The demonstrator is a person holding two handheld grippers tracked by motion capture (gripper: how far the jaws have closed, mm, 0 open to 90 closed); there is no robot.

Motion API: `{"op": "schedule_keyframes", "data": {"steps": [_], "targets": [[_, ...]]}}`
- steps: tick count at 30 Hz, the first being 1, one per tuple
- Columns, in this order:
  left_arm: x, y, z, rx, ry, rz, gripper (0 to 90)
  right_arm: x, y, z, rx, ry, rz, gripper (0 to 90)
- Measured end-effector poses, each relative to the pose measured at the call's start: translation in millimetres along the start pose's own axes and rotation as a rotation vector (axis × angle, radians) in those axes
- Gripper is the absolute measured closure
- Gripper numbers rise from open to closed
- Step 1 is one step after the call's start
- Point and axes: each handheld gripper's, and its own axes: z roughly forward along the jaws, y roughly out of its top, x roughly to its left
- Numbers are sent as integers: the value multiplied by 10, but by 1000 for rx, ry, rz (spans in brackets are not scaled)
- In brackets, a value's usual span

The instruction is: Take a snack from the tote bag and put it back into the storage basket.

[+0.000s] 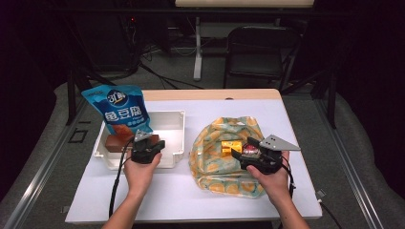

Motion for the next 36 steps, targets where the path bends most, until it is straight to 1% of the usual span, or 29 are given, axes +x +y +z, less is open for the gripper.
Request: {"op": "schedule_keyframes", "data": {"steps": [3,4,7,10,12,14,16,20,23,25,27,28,30,31,33,36], "targets": [[47,-31,52,11,29,-17,900,-4,7,51,8,-8,12,228],[64,-41,57,15,23,-21,900,-3,8,67,14,-14,13,227],[60,-57,52,21,30,-3,900,12,3,129,23,-28,15,227],[47,-60,9,6,20,-10,892,29,2,180,31,-46,19,225],[24,-59,-47,-6,11,-5,825,46,-5,209,30,-65,30,220],[-8,-63,-115,-26,10,-4,777,56,-18,225,35,-88,32,210],[-27,-75,-196,-48,8,0,718,65,-44,241,43,-120,44,195],[-49,-104,-335,-93,-6,-18,582,114,-97,271,39,-154,73,177],[-65,-117,-409,-108,-13,-21,500,173,-125,312,35,-181,77,169],[-70,-132,-449,-113,-10,-25,457,201,-132,331,37,-198,81,166],[-67,-150,-475,-112,-10,-28,431,230,-143,354,31,-220,84,164],[-61,-157,-482,-109,-13,-31,425,249,-149,366,41,-230,84,158],[-50,-173,-486,-109,-17,-43,412,285,-160,396,39,-240,86,155],[-51,-181,-486,-106,-17,-45,409,304,-164,410,49,-249,77,152],[-67,-194,-475,-99,-21,-42,403,339,-178,440,43,-266,80,151],[-105,-209,-452,-90,-26,-28,395,367,-202,475,48,-294,80,150]]}}
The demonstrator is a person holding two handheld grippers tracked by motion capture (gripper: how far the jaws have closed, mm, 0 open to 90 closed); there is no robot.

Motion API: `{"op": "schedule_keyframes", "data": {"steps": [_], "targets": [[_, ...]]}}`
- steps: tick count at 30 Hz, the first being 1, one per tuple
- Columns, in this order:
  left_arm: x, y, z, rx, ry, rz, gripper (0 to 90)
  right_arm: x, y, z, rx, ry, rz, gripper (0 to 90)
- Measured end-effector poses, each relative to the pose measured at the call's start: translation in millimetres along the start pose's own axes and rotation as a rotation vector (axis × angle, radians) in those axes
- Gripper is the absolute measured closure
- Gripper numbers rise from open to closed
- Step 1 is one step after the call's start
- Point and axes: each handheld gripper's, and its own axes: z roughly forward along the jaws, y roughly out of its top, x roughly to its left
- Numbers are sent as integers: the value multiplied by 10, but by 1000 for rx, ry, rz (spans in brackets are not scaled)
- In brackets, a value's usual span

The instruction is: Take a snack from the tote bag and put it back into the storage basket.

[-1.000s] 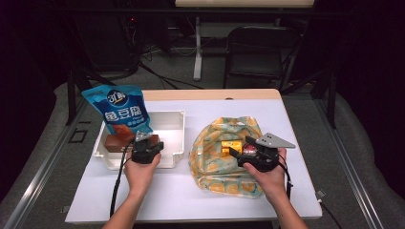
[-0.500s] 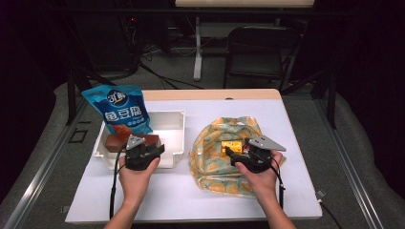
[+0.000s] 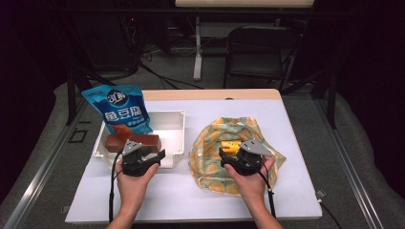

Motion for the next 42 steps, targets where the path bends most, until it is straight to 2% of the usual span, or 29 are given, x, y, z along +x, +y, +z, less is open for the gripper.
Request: {"op": "schedule_keyframes", "data": {"steps": [4,6,14,18,22,24,25,27,31,42], "targets": [[-32,-13,22,8,-4,11,393,24,-40,35,1,-37,16,151],[-40,-17,29,15,-8,12,393,41,-63,56,10,-61,9,151],[-57,-29,43,22,-10,14,393,101,-136,143,23,-98,-1,159],[-75,-35,49,17,-18,14,393,114,-143,143,16,-129,-5,210],[-93,-19,33,1,-36,22,388,86,-138,117,25,-95,-19,226],[-107,-9,20,-13,-46,31,383,63,-137,79,8,-65,-18,291],[-116,-3,12,-19,-54,34,378,53,-126,60,4,-64,-17,292],[-133,5,2,-30,-63,49,374,22,-90,44,7,-29,-8,293],[-175,10,-1,-44,-91,62,361,1,-70,20,13,-22,-31,295],[-352,86,-46,-100,-176,92,336,-17,141,-150,-45,48,-44,297]]}}
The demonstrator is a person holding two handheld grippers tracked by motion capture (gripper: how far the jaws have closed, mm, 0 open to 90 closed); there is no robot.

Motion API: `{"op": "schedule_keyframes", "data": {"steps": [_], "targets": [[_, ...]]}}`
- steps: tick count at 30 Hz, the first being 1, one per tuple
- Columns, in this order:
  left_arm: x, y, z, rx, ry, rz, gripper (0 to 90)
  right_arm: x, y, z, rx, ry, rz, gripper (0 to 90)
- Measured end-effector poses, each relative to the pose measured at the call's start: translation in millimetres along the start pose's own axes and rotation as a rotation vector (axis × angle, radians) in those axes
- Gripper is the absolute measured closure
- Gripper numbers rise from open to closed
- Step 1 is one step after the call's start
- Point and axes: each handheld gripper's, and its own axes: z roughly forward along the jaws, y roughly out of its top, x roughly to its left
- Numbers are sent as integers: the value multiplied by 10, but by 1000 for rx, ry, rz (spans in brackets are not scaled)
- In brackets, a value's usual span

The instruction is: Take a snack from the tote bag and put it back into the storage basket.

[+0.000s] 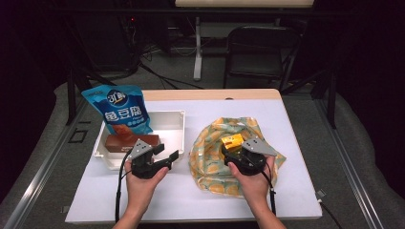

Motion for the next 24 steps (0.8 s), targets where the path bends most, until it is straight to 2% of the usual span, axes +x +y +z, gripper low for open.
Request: {"op": "schedule_keyframes", "data": {"steps": [14,16,20,22,23,24], "targets": [[-370,60,98,-33,-154,131,307,45,230,-158,-30,64,-13,299],[-427,60,121,-37,-170,154,301,60,262,-177,-35,70,-11,299],[-529,46,172,-31,-197,172,289,94,316,-225,-46,90,-7,299],[-571,34,195,-31,-192,184,287,106,338,-247,-53,100,-13,300],[-588,28,212,-25,-212,191,284,113,347,-257,-53,101,-14,300],[-612,19,226,-28,-201,195,282,125,360,-270,-55,108,-11,300]]}}
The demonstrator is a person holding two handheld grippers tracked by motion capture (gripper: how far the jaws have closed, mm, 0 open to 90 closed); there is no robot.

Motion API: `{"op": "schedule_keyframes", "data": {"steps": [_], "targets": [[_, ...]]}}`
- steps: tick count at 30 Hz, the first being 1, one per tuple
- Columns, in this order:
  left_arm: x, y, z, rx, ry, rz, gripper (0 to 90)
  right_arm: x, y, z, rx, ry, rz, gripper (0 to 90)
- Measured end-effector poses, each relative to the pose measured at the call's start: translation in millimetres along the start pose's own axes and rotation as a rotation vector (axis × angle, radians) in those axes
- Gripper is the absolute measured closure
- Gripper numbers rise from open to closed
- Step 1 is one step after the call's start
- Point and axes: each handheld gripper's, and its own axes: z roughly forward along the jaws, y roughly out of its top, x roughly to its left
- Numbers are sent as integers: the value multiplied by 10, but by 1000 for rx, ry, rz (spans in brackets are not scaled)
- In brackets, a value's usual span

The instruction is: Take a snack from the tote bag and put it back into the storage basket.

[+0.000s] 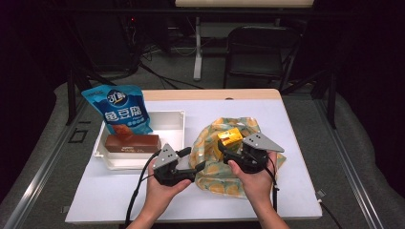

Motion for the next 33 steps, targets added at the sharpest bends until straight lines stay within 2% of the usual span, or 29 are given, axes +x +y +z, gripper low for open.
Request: {"op": "schedule_keyframes", "data": {"steps": [1,3,4,8,9,12,15,16,18,27,30,31,33], "targets": [[-7,-1,15,6,-18,3,279,8,9,-9,-2,4,-4,300],[-39,-3,47,5,-11,6,277,32,21,-17,-6,11,-2,300],[-45,-2,57,12,-32,12,275,41,26,-19,-4,15,-3,300],[-99,-11,97,20,-36,35,270,112,40,-42,-1,38,-16,300],[-111,-14,103,20,-21,38,270,133,45,-51,1,47,-19,300],[-116,-16,107,30,-53,36,268,191,61,-66,1,64,-23,300],[-137,-20,115,32,-59,43,263,239,67,-74,3,81,-32,300],[-150,-21,118,30,-46,42,262,253,67,-76,4,85,-34,299],[-149,-18,119,31,-67,46,260,279,63,-77,6,95,-36,299],[-163,-7,115,22,-74,55,277,388,43,-69,13,133,-45,300],[-181,1,110,14,-51,54,294,420,40,-72,16,140,-51,299],[-171,7,105,16,-70,57,299,433,39,-70,19,144,-52,299],[-177,16,98,13,-66,59,314,451,34,-69,22,147,-54,299]]}}
